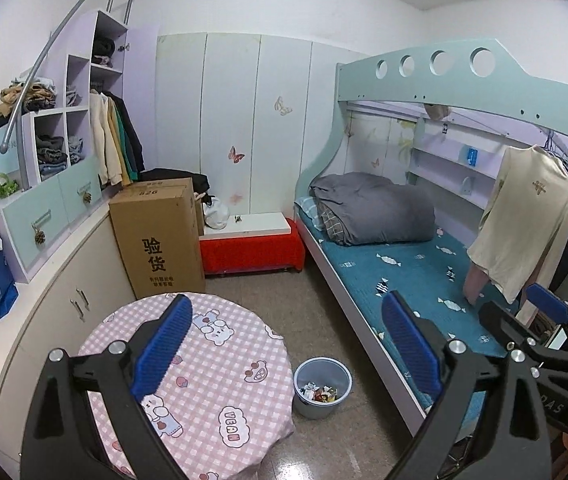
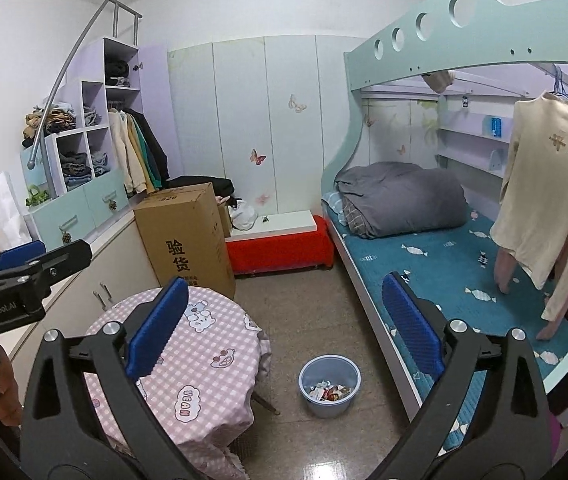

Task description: Collect trash

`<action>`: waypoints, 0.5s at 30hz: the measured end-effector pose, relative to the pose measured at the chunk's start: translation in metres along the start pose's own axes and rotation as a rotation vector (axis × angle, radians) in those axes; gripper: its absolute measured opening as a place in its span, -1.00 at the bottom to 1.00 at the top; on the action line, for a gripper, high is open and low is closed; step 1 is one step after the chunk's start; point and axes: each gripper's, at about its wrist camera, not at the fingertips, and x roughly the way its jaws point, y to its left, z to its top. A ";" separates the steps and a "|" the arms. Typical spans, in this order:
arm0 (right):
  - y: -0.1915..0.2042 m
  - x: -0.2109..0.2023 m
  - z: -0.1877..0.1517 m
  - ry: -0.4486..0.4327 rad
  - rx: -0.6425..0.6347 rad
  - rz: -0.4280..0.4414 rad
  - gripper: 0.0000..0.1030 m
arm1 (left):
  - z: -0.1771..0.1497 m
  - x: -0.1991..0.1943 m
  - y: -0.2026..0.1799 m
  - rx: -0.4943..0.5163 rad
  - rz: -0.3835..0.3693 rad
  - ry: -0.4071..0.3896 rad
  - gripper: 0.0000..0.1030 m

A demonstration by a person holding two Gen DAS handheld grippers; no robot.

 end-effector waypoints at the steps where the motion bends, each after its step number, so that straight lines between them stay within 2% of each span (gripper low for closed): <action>1: 0.000 -0.002 -0.001 0.001 -0.001 0.001 0.86 | 0.000 -0.001 0.000 -0.001 0.001 -0.003 0.82; 15: 0.001 0.002 -0.005 0.011 0.004 0.010 0.86 | 0.001 -0.004 -0.002 0.012 0.015 -0.013 0.82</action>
